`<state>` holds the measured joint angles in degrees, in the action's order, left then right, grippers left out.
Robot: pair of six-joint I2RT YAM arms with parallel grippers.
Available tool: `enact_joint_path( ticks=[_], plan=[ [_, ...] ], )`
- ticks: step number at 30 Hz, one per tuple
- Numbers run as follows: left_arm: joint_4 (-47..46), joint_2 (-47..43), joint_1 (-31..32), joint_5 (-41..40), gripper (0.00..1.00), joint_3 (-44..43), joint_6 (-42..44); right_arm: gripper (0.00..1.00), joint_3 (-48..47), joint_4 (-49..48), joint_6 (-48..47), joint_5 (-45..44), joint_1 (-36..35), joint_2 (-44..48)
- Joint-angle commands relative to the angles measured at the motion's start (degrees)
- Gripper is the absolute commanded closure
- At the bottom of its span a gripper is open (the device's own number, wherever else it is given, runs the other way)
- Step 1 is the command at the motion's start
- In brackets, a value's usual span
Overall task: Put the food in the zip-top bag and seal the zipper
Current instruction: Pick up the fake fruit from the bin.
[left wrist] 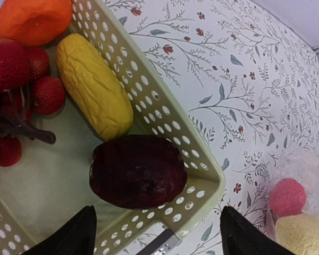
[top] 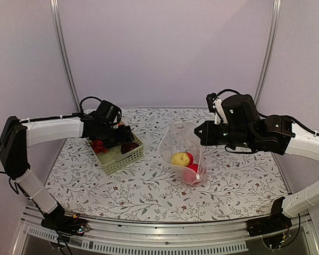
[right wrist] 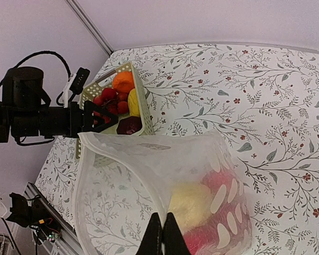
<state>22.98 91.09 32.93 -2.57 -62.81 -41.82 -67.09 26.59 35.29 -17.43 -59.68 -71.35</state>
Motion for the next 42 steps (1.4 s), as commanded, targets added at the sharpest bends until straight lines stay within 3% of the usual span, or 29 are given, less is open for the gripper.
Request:
enact_joint_path(
  ticks=[1, 14, 33, 42],
  plan=[
    [-0.4, 4.4, -1.1, 0.9, 0.20, -2.9, 2.6, 1.00, 0.0, 0.3, 0.0, -1.2, -0.5, 0.6],
    [2.9, 13.0, -1.5, -1.2, 0.19, -7.5, 5.9, 1.00, -0.1, 0.9, -0.2, -1.8, -0.5, 0.9],
    [2.8, 17.8, -2.8, -0.8, 0.16, -8.6, 6.8, 1.00, 0.4, 1.2, -0.4, -2.3, -0.5, 1.4],
    [3.3, 14.9, -2.8, -1.9, 0.23, -7.6, 7.0, 1.00, 0.5, 1.3, -0.3, -2.7, -0.5, 1.7]
  ],
)
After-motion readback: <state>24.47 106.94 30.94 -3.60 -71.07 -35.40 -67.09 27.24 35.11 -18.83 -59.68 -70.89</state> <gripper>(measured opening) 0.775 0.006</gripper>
